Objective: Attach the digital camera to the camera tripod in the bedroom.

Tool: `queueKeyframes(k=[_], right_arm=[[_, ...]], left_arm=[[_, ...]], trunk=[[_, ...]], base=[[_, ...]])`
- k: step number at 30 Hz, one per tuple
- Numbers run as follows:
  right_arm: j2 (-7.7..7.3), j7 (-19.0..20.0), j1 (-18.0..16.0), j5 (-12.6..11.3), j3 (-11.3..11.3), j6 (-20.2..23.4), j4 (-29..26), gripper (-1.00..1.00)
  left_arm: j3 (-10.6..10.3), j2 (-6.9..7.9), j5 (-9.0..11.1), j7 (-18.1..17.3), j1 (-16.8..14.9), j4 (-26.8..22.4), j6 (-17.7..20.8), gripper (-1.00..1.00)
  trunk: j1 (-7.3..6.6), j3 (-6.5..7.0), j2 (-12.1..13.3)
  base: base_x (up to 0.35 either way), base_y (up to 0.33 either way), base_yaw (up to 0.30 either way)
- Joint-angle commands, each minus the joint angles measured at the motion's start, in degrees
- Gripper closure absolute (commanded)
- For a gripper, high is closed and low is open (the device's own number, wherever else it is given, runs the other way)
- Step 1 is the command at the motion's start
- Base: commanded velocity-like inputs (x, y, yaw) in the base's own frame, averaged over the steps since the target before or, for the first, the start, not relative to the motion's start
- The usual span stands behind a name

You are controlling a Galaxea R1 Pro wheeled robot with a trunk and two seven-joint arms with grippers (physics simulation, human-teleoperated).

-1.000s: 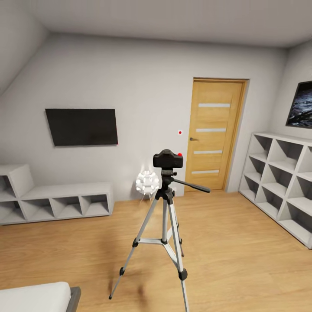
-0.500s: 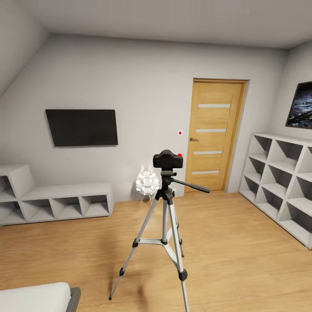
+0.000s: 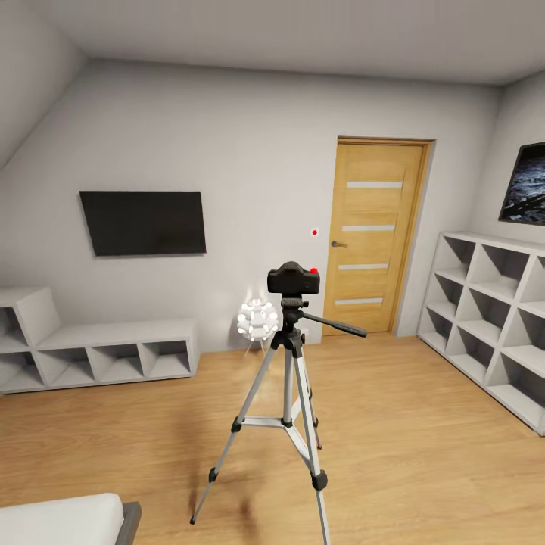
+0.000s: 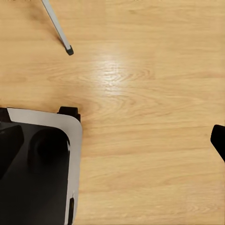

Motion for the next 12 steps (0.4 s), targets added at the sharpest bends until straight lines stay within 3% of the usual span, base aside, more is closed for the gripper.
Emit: queueKeyframes(k=[1, 4, 12], right_arm=[[0.1, 0.0, -0.1, 0.4, 0.1, -0.4, 0.2, -1.0], [1.19, 0.0, -0.1, 0.5, 0.0, -0.4, 0.1, -1.0], [6.01, 0.0, -0.1, 0.5, -0.1, -0.4, 0.1, -1.0]], left_arm=[[-0.5, 0.01, 0.4, 0.2, 0.0, -0.1, -0.1, -1.0], [-0.5, 0.01, 0.4, 0.2, 0.0, -0.1, -0.1, -1.0], [-0.5, 0.01, 0.4, 0.2, 0.0, -0.1, -0.1, -1.0]], trunk=[[0.02, -0.02, 0.0], [0.02, -0.02, 0.0], [0.02, -0.02, 0.0]], base=[[0.0, 0.0, 0.0], [0.0, 0.0, 0.0], [0.0, 0.0, 0.0]])
